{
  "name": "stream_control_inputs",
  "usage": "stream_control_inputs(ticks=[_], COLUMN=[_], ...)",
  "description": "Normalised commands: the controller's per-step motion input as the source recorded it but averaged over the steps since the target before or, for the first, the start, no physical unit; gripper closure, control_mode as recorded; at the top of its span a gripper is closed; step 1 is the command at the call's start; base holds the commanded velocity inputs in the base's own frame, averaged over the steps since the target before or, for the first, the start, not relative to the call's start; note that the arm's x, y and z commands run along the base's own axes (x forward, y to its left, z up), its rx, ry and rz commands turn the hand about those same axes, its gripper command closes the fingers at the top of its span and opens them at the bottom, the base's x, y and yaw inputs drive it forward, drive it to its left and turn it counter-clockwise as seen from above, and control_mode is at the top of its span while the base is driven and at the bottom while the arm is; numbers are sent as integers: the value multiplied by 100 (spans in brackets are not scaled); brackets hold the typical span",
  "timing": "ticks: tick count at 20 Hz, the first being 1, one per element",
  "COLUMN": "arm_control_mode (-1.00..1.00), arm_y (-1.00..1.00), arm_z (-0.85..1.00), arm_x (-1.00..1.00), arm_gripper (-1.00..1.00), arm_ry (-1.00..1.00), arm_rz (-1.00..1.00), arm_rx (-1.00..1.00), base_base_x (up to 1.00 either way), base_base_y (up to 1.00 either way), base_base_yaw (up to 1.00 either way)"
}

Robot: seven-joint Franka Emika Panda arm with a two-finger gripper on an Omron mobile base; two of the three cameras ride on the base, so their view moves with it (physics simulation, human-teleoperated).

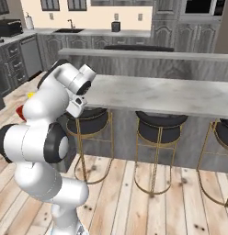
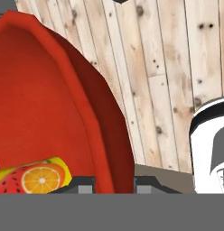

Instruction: Place the cup inside the bowl on the dining table and move the bowl to any counter.

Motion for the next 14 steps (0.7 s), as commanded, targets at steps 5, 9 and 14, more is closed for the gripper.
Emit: stream_control_inputs(ticks=[5,9,14], arm_control_mode=[100,100,100], arm_y=[0,0,0], arm_z=[0,0,0], arm_x=[0,0,0], arm_gripper=[100,100,100], arm_ry=[0,0,0], arm_rz=[0,0,0], arm_rx=[0,0,0], base_base_x=[0,2,10], base_base_y=[81,89,95], base_base_yaw=[-5,-6,-7])
